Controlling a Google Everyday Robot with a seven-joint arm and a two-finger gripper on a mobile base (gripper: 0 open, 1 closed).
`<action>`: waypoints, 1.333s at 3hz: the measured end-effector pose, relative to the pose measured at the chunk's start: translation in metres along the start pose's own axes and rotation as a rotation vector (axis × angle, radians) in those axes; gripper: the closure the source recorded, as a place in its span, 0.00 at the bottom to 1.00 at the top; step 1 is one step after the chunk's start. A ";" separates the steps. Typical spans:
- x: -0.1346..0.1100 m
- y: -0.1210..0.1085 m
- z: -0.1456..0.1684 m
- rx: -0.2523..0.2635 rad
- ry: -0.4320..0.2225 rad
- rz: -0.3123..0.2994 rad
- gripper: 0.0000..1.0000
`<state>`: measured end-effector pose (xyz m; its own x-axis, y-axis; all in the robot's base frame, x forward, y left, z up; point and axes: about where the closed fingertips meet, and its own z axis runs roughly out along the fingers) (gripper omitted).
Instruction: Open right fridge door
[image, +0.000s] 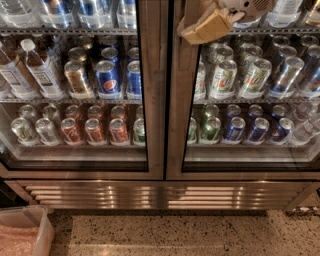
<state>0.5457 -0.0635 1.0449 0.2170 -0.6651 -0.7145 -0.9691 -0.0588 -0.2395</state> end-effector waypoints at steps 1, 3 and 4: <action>0.000 0.001 0.000 -0.001 -0.005 0.002 1.00; 0.000 0.001 0.000 0.002 -0.008 0.006 1.00; 0.000 0.001 0.000 0.009 -0.008 0.007 1.00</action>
Offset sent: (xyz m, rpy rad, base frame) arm -0.2523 -0.0242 -0.0262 0.1910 0.1107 -0.1027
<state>0.5445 -0.0631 1.0443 0.2112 -0.6598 -0.7212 -0.9695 -0.0477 -0.2403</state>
